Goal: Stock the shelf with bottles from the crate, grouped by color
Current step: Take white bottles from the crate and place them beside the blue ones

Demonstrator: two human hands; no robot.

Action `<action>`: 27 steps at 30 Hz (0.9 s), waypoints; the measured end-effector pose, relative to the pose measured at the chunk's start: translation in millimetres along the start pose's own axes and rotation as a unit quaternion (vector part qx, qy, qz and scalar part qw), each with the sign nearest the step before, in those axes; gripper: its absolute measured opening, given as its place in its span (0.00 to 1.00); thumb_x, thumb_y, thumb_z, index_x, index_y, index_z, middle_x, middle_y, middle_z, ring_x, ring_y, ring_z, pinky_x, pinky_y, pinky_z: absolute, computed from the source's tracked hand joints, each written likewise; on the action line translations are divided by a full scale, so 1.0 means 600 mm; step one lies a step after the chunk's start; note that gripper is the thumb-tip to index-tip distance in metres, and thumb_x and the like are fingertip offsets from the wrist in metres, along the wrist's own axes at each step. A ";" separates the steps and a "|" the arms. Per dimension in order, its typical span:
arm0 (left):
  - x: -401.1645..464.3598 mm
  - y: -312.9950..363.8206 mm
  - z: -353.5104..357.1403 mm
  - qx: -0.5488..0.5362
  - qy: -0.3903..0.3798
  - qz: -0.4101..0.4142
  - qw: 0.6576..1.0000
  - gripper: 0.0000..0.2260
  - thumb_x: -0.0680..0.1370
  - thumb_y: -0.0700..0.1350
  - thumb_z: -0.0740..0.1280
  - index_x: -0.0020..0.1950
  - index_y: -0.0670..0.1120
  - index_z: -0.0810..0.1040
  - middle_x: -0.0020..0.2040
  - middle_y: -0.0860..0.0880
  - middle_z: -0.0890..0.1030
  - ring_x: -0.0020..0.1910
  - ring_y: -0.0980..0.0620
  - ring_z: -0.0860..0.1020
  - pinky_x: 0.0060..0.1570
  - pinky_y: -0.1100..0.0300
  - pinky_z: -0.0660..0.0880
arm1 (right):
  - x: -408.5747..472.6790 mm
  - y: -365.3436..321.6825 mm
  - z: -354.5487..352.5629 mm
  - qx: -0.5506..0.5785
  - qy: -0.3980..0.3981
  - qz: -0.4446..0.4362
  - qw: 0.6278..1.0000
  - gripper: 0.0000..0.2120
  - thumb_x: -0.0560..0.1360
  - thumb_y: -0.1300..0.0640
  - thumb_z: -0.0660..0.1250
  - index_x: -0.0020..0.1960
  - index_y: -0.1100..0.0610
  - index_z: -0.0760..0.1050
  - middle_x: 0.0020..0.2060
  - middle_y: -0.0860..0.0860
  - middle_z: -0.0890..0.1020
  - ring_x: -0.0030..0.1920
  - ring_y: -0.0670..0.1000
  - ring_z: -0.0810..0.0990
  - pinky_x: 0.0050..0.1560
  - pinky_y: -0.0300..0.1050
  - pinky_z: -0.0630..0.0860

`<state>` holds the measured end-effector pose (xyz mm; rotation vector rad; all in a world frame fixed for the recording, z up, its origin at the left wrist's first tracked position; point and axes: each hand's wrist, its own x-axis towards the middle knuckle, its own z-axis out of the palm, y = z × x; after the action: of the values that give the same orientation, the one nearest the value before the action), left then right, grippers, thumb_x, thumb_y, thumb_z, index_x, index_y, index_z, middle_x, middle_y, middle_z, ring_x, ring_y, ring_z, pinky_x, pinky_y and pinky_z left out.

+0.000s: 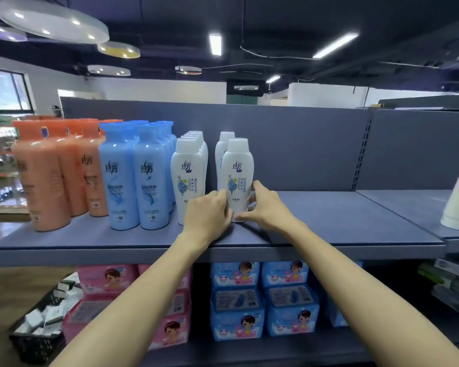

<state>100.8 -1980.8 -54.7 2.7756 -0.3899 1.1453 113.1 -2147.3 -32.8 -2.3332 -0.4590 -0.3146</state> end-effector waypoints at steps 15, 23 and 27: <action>0.001 -0.008 0.021 0.027 0.061 -0.003 0.998 0.10 0.72 0.47 0.64 0.39 0.46 0.63 0.30 0.52 0.66 0.28 0.45 0.66 0.28 0.59 0.56 | 0.118 0.029 0.039 -0.014 0.005 0.036 0.999 0.27 0.65 0.54 0.78 0.58 0.56 0.69 0.53 0.50 0.80 0.49 0.51 0.80 0.44 0.44 0.75; 0.001 -0.012 0.026 0.005 0.076 0.004 0.997 0.10 0.71 0.46 0.65 0.38 0.47 0.63 0.30 0.52 0.66 0.28 0.45 0.65 0.29 0.59 0.59 | 0.158 0.039 0.062 -0.003 0.030 0.067 0.997 0.28 0.64 0.54 0.79 0.58 0.57 0.68 0.54 0.52 0.79 0.52 0.53 0.80 0.52 0.50 0.79; 0.002 -0.011 0.027 0.003 0.084 0.005 0.996 0.10 0.71 0.46 0.65 0.38 0.47 0.63 0.30 0.53 0.66 0.28 0.46 0.65 0.29 0.59 0.58 | 0.169 0.034 0.078 -0.005 0.049 0.092 0.995 0.27 0.65 0.56 0.76 0.57 0.57 0.67 0.54 0.53 0.78 0.52 0.55 0.79 0.53 0.52 0.78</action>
<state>114.3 -1977.7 -65.3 2.6574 -0.3824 1.3717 217.7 -2104.3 -43.0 -2.3376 -0.1938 -0.3429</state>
